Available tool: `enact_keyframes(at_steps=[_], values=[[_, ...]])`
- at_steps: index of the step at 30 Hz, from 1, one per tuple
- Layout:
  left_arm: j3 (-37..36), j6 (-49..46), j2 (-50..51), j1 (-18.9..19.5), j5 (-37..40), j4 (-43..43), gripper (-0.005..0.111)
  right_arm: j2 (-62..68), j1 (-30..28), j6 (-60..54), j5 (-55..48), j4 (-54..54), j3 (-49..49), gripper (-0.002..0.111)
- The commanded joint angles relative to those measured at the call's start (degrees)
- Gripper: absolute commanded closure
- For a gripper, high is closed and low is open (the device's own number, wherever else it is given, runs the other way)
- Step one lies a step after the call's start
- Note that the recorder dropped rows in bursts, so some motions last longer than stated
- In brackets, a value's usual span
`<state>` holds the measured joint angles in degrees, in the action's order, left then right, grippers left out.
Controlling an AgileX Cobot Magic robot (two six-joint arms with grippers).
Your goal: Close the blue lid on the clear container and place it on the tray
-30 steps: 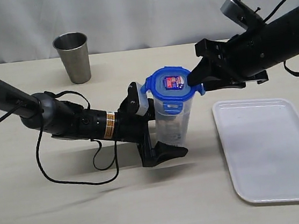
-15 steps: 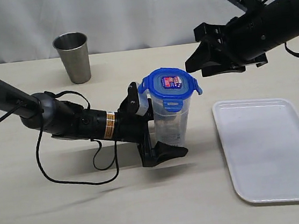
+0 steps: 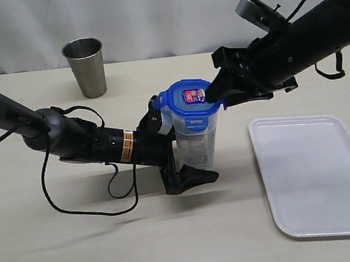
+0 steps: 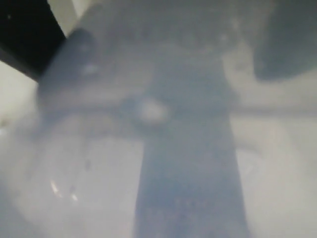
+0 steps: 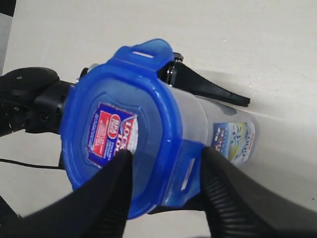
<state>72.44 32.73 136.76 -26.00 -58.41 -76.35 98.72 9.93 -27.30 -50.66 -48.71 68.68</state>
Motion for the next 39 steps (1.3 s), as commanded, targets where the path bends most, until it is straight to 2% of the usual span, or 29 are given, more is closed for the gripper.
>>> enact_keyframes(at_steps=[1, 4, 12, 39], values=[[0.4, 0.0, -0.1, 0.0, -0.1, 0.5, 0.003, 1.2, 0.3, 0.6, -0.3, 0.5, 0.2, 0.067], [0.4, 0.0, -0.1, 0.0, -0.1, 0.5, 0.003, 2.3, 0.3, 0.6, -0.2, 0.5, 0.2, 0.068], [0.4, 0.0, -0.1, 0.0, -0.2, 0.4, 0.003, 5.9, 0.3, -1.2, -0.9, 0.5, 0.2, 0.084], [0.4, 0.0, -0.1, 0.0, -0.2, 0.4, 0.003, 12.9, 0.3, -9.8, -6.6, -6.4, 0.2, 0.084]])
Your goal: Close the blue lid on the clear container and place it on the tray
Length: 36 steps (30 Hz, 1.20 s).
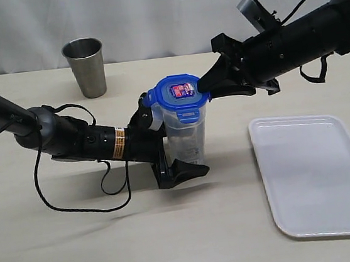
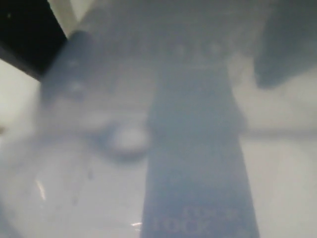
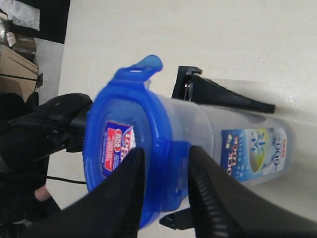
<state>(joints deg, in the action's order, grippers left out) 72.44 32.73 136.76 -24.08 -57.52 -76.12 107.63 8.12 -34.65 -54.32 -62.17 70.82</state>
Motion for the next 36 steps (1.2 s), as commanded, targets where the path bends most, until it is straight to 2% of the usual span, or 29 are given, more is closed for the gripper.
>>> enact_keyframes(at_steps=[1, 16, 18, 22, 24, 32, 36], values=[[0.4, 0.0, -0.1, -1.9, -1.1, 0.1, 0.003, 4.0, 2.1, -2.6, -2.9, 7.1, -2.0, 0.084], [0.4, 0.1, -0.1, -1.9, -1.1, 0.1, 0.003, 5.4, 2.1, -6.8, -5.1, 5.9, -2.0, 0.083], [0.4, 0.1, -0.1, -1.9, -1.1, 0.1, 0.003, 5.3, 2.1, -7.9, -5.1, 5.9, -2.0, 0.079], [0.4, 0.1, -0.1, -1.9, -1.1, 0.1, 0.003, 4.5, 2.0, -9.5, -4.0, 6.2, -1.9, 0.060], [0.4, 0.1, -0.1, -1.9, -1.1, 0.1, 0.003, 3.9, 2.0, -9.6, -3.7, 6.6, -1.5, 0.055], [0.4, 0.3, -0.1, -1.9, -1.1, 0.1, 0.003, 1.2, 2.0, -9.0, -2.1, 8.7, 0.6, 0.054], [0.4, 0.3, -0.1, -1.9, -1.1, 0.1, 0.003, -0.5, 2.0, -1.7, 1.8, 17.8, 2.2, 0.054]])
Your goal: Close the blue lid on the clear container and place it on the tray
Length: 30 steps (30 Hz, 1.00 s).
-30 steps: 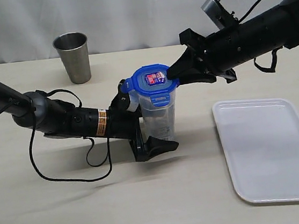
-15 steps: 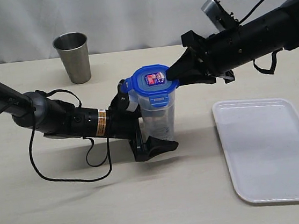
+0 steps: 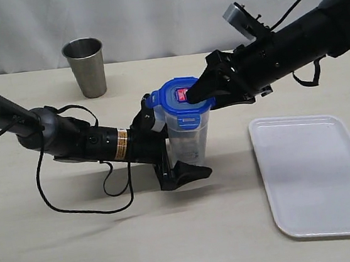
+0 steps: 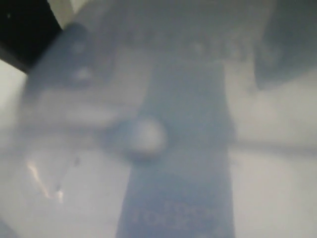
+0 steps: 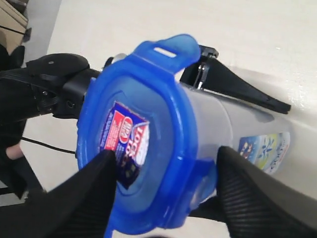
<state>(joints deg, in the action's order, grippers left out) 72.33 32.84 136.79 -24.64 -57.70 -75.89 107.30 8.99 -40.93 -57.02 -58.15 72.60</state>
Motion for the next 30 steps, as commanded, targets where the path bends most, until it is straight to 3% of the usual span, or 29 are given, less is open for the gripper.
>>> enact_keyframes(at_steps=[1, 7, 12, 24, 30], values=[[0.5, 0.2, -0.1, -1.3, -0.9, -0.1, 0.003, -0.5, 1.1, 6.3, 5.3, 16.0, 0.7, 0.054], [0.5, 0.2, -0.1, -1.3, -0.9, -0.1, 0.003, -2.4, 1.1, 7.6, 7.2, 19.1, 0.7, 0.053], [0.5, 0.3, -0.1, -1.3, -0.9, -0.1, 0.003, -2.8, 1.1, 6.7, 7.4, 18.4, 0.7, 0.039], [0.5, 0.3, -0.1, -1.3, -0.9, -0.1, 0.003, -9.6, 1.1, 5.2, 7.3, 21.9, 5.1, 0.039], [0.5, 0.3, -0.1, -1.3, -0.9, -0.1, 0.003, -13.0, 1.2, -3.5, 4.2, 18.3, 5.2, 0.039]])
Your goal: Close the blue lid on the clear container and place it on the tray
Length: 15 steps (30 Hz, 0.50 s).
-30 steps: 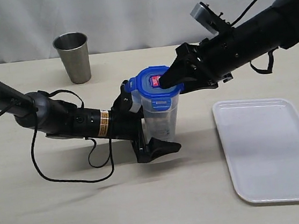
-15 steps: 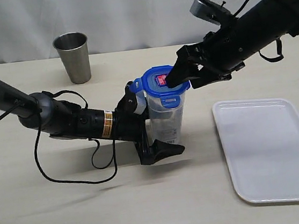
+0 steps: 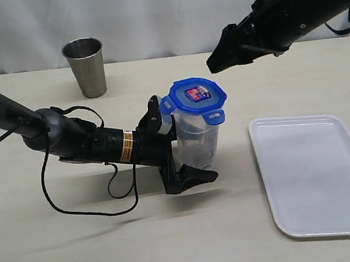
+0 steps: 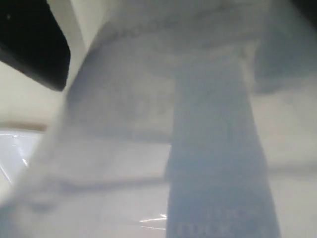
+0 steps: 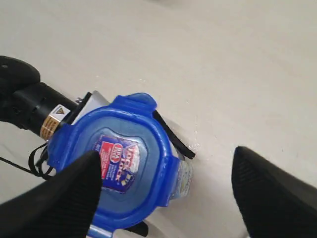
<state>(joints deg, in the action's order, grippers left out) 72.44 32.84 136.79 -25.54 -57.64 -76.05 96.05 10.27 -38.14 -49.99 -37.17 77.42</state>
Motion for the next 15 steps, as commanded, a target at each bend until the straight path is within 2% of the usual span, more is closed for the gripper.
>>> enact_keyframes(at_steps=[1, 6, 9, 15], values=[[0.4, 0.3, -0.1, -0.4, -1.0, 0.0, 0.003, -1.8, -0.1, -9.0, -4.4, -3.4, 0.4, 0.039], [0.4, 0.4, -0.1, -0.4, -1.0, 0.0, 0.003, -1.9, 1.3, -20.8, -9.0, -3.2, 0.4, 0.054], [0.4, 0.4, -0.1, -0.4, -1.0, 0.0, 0.003, -1.9, 4.5, -24.9, -8.3, -0.3, 0.4, 0.057], [0.4, 0.4, -0.1, -0.4, -1.0, 0.0, 0.003, -1.9, 11.8, -24.4, -3.5, 18.9, 0.4, 0.065]])
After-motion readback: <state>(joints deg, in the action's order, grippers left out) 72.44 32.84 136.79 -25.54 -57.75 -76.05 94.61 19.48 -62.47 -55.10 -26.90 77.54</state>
